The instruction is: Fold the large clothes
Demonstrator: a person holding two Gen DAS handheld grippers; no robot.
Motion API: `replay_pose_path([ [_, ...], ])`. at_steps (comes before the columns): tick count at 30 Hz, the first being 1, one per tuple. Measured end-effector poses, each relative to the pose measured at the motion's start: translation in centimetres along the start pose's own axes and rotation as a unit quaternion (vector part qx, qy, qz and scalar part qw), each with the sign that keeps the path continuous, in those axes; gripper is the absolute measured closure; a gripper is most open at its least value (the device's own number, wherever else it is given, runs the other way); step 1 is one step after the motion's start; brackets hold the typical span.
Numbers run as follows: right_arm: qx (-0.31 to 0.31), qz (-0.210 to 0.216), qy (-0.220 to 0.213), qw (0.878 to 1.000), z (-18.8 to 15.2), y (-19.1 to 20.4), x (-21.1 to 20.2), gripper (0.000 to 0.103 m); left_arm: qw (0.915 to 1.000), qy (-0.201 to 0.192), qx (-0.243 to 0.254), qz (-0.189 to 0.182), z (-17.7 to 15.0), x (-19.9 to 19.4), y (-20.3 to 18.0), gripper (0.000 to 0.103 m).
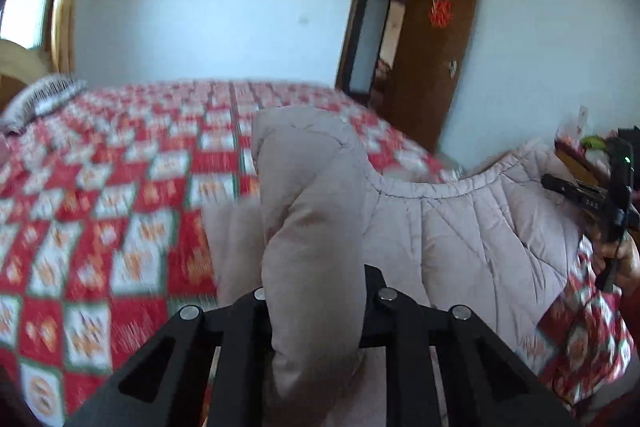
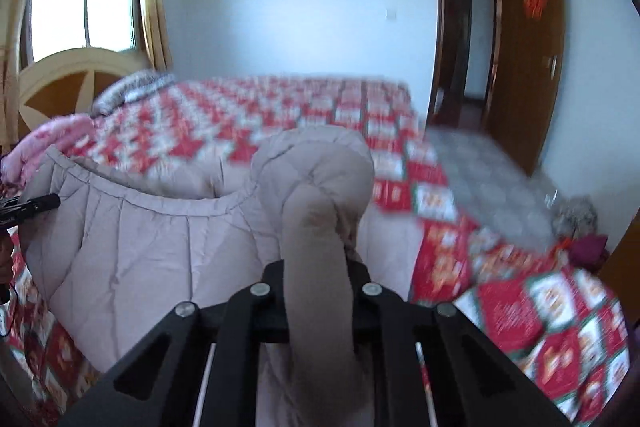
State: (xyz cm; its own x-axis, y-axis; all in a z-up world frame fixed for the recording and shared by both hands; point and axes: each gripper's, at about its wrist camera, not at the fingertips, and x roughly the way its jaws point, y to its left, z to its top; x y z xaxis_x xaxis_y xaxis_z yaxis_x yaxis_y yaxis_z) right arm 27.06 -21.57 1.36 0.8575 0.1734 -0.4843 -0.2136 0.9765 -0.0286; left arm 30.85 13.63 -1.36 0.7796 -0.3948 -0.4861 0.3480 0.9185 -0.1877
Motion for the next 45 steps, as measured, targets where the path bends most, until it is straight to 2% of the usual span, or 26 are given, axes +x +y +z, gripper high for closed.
replay_pose_path([
  [2,-0.006,-0.023,-0.027,0.999,2.3,-0.1,0.5,0.087,0.9997,-0.017,-0.006,0.015,2.7,0.6,0.8,0.085],
  [4,0.009,-0.040,-0.041,0.998,4.4,-0.9,2.8,0.087,0.9986,-0.024,-0.005,0.046,5.1,2.6,2.0,0.085],
  [6,0.021,-0.054,-0.043,0.997,5.4,-1.7,5.4,0.087,0.9973,-0.018,-0.010,0.070,6.9,6.0,3.2,0.085],
  [8,0.033,-0.068,-0.029,0.997,5.5,-2.6,9.8,0.087,0.9955,-0.007,-0.002,0.094,7.3,9.0,4.0,0.085],
  [12,0.050,-0.094,0.035,0.994,3.1,-3.8,17.1,0.087,0.9869,0.053,0.020,0.151,5.2,16.5,5.0,0.085],
  [16,0.068,-0.097,0.082,0.989,-0.3,-4.7,22.1,0.084,0.9774,0.079,0.040,0.192,1.7,20.0,5.8,0.081],
  [20,0.096,-0.076,0.085,0.989,-1.7,-5.7,22.6,0.076,0.9783,0.074,0.006,0.193,0.1,21.1,7.0,0.072],
  [24,0.129,-0.049,0.125,0.982,-2.4,-6.7,24.5,0.066,0.9778,0.095,-0.025,0.185,-0.2,22.7,8.2,0.060],
  [26,0.145,-0.040,0.139,0.979,-2.6,-7.3,25.1,0.064,0.9771,0.107,-0.045,0.178,-0.2,23.5,8.7,0.057],
  [28,0.150,-0.042,0.143,0.977,-2.7,-7.3,24.9,0.064,0.9764,0.112,-0.052,0.178,-0.3,23.6,8.7,0.054],
  [32,0.134,-0.060,0.153,0.977,-2.4,-6.8,24.1,0.052,0.9731,0.122,-0.057,0.187,-0.3,23.2,8.8,0.043],
  [35,0.130,-0.054,0.162,0.977,-1.6,-7.0,22.4,0.051,0.9746,0.142,-0.069,0.159,0.5,21.2,9.6,0.042],
  [37,0.131,-0.050,0.116,0.983,-0.6,-7.4,18.8,0.049,0.9785,0.121,-0.082,0.146,1.2,17.9,10.4,0.039],
  [39,0.122,-0.065,0.056,0.989,0.5,-7.5,14.4,0.039,0.9814,0.091,-0.085,0.146,1.6,14.8,10.8,0.029],
  [40,0.119,-0.074,0.039,0.989,0.9,-7.2,13.1,0.037,0.9820,0.075,-0.084,0.152,1.8,13.5,10.7,0.029],
  [41,0.114,-0.071,0.024,0.991,1.4,-6.5,11.8,0.040,0.9832,0.056,-0.079,0.155,2.1,12.1,10.1,0.029],
  [42,0.111,-0.049,0.019,0.993,2.0,-5.6,11.1,0.064,0.9842,0.051,-0.078,0.151,2.4,11.6,9.5,0.029],
  [44,0.092,-0.007,0.044,0.995,3.1,-2.2,11.8,0.099,0.9882,0.054,-0.067,0.127,3.0,11.8,6.8,0.029],
  [45,0.081,0.013,0.058,0.995,3.4,0.2,12.6,0.096,0.9899,0.054,-0.056,0.119,3.1,12.1,5.3,0.029],
])
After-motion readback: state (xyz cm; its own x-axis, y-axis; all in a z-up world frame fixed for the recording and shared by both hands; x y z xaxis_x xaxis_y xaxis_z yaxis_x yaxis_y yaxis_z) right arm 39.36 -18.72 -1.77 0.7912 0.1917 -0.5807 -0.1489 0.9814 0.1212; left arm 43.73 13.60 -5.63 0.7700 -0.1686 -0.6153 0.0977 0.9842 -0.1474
